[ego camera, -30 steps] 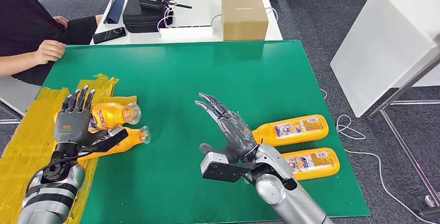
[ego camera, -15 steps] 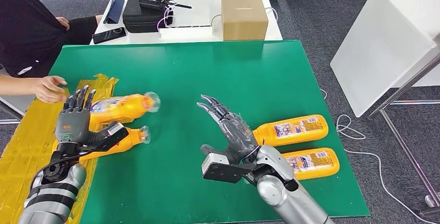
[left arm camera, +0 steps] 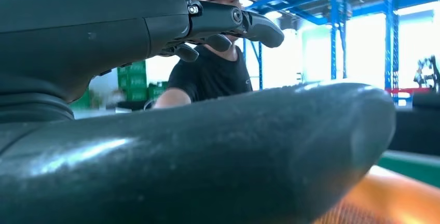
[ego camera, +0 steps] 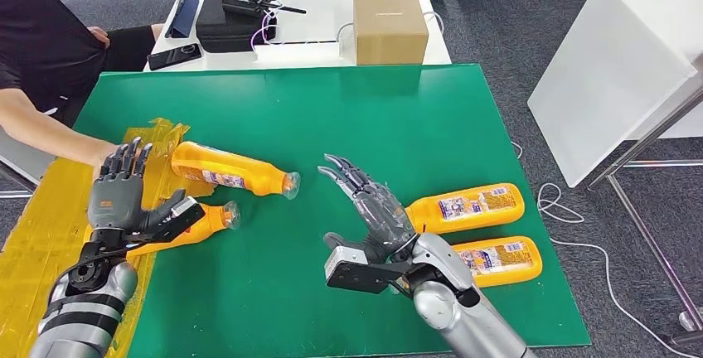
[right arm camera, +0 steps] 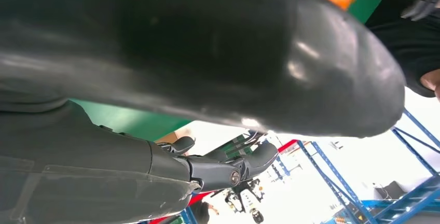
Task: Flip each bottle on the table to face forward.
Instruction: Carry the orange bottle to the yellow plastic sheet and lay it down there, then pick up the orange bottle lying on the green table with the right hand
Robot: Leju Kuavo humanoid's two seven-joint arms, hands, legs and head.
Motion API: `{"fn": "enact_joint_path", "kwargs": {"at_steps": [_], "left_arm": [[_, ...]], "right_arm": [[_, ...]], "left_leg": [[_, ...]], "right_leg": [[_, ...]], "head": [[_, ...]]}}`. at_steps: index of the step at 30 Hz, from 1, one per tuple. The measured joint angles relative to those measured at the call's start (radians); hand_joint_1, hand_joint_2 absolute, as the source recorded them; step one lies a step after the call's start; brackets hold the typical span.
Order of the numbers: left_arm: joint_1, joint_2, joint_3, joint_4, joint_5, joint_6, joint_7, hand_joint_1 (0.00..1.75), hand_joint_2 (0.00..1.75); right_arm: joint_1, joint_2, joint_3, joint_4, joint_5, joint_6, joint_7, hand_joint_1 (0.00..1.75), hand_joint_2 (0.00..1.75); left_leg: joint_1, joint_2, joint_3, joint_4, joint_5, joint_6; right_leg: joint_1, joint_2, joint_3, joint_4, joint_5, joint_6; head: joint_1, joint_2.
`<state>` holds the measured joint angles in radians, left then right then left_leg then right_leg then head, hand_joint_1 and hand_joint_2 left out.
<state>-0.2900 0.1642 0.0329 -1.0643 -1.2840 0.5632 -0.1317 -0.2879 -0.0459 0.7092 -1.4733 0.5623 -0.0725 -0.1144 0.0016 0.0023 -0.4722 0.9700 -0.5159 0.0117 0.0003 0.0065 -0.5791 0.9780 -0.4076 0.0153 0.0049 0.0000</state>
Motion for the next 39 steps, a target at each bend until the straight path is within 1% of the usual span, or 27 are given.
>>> {"fn": "enact_joint_path", "kwargs": {"at_steps": [1,2,4,6,8,11,13,15,18,21,25,28,30,32,39], "left_arm": [[0.007,-0.006,0.006,-0.018,0.069,0.000,-0.032,0.00,0.00],[0.020,-0.014,0.014,-0.049,0.173,-0.010,-0.082,0.00,0.00],[0.051,-0.043,0.040,-0.136,0.405,-0.056,-0.182,0.00,0.00],[0.085,-0.075,0.070,-0.236,0.599,-0.123,-0.255,0.00,0.00],[0.123,-0.107,0.100,-0.336,0.778,-0.208,-0.312,0.00,0.00],[0.206,-0.161,0.149,-0.507,1.045,-0.368,-0.367,0.00,0.00],[0.268,-0.190,0.177,-0.606,1.136,-0.436,-0.387,0.00,0.87],[0.324,-0.214,0.196,-0.687,1.175,-0.470,-0.404,0.00,1.75],[0.381,-0.238,0.214,-0.769,1.196,-0.494,-0.420,0.00,1.75],[0.416,-0.251,0.224,-0.815,1.199,-0.507,-0.424,0.00,1.75],[0.436,-0.261,0.229,-0.839,1.191,-0.511,-0.424,0.00,1.75],[0.444,-0.264,0.229,-0.846,1.186,-0.511,-0.424,0.00,1.75],[0.444,-0.266,0.229,-0.847,1.186,-0.510,-0.424,0.00,1.75],[0.443,-0.268,0.229,-0.847,1.185,-0.512,-0.422,0.00,1.75],[0.430,-0.269,0.222,-0.846,1.157,-0.507,-0.414,0.00,1.75]], "right_arm": [[0.005,-0.002,-0.001,0.000,0.011,0.000,0.001,0.00,1.31],[0.014,-0.008,-0.002,-0.001,0.026,-0.001,0.002,0.00,1.75],[0.040,-0.025,-0.005,-0.008,0.056,-0.002,0.006,0.00,1.75],[0.071,-0.047,-0.010,-0.018,0.082,-0.002,0.009,0.00,1.75],[0.111,-0.077,-0.019,-0.037,0.110,-0.002,0.012,0.00,1.75],[0.218,-0.148,-0.045,-0.100,0.170,-0.008,0.018,0.00,1.75],[0.304,-0.208,-0.065,-0.153,0.199,-0.028,0.026,0.00,1.75],[0.385,-0.271,-0.083,-0.212,0.212,-0.065,0.044,0.00,1.75],[0.479,-0.359,-0.112,-0.305,0.220,-0.121,0.085,0.00,1.75],[0.556,-0.439,-0.153,-0.399,0.217,-0.152,0.136,0.00,1.75],[0.670,-0.545,-0.233,-0.506,0.188,-0.176,0.204,0.00,1.75],[0.748,-0.603,-0.308,-0.566,0.158,-0.191,0.224,0.00,1.75],[0.784,-0.626,-0.353,-0.593,0.141,-0.186,0.227,0.00,1.75],[0.806,-0.635,-0.392,-0.606,0.124,-0.166,0.226,0.00,1.75],[0.815,-0.632,-0.491,-0.599,0.104,-0.074,0.208,0.00,1.75]], "left_leg": [[0.000,0.000,0.000,0.000,0.000,0.000],[0.000,0.000,0.000,0.000,0.000,0.000],[0.000,0.000,0.000,0.000,0.000,0.000],[0.000,0.000,-0.001,0.000,-0.001,0.001],[0.000,0.000,-0.001,0.000,-0.001,0.001],[0.000,0.000,-0.002,0.000,-0.003,0.003],[0.000,0.000,-0.003,0.000,-0.004,0.005],[0.000,0.000,-0.004,0.000,-0.006,0.006],[-0.001,0.000,-0.004,0.000,-0.008,0.007],[-0.001,0.000,-0.003,0.000,-0.008,0.008],[-0.002,0.000,-0.003,0.000,-0.008,0.008],[-0.002,0.001,-0.002,0.000,-0.008,0.008],[-0.002,0.002,-0.001,0.000,-0.008,0.008],[-0.002,0.002,-0.001,0.000,-0.007,0.008],[-0.002,0.002,0.001,0.000,-0.007,0.008]], "right_leg": [[0.000,0.000,0.000,0.000,0.000,0.000],[0.000,0.000,0.000,0.000,0.000,0.000],[0.000,0.000,0.000,-0.001,0.000,0.000],[0.000,0.000,0.000,-0.001,0.000,0.000],[0.000,0.000,0.000,-0.002,0.000,0.000],[-0.001,0.000,0.000,-0.004,-0.001,0.002],[-0.001,0.000,0.000,-0.005,-0.002,0.004],[-0.001,0.000,0.000,-0.005,-0.003,0.004],[-0.001,0.000,0.000,-0.006,-0.003,0.004],[-0.002,0.000,0.000,-0.006,-0.003,0.004],[-0.002,0.000,0.001,-0.006,-0.003,0.004],[-0.002,0.000,0.002,-0.006,-0.003,0.004],[-0.001,0.000,0.002,-0.006,-0.003,0.004],[-0.001,0.000,0.002,-0.006,-0.003,0.004],[-0.001,0.000,0.003,-0.006,-0.003,0.004]], "head": [[0.000,0.000],[0.000,0.000],[0.000,0.000],[0.000,0.000],[0.000,0.000],[0.000,0.000],[0.000,0.000],[0.000,0.000],[0.000,0.000],[0.000,0.000],[-0.001,0.000],[-0.001,0.000],[0.000,0.000],[-0.001,0.000],[-0.001,0.000]]}}
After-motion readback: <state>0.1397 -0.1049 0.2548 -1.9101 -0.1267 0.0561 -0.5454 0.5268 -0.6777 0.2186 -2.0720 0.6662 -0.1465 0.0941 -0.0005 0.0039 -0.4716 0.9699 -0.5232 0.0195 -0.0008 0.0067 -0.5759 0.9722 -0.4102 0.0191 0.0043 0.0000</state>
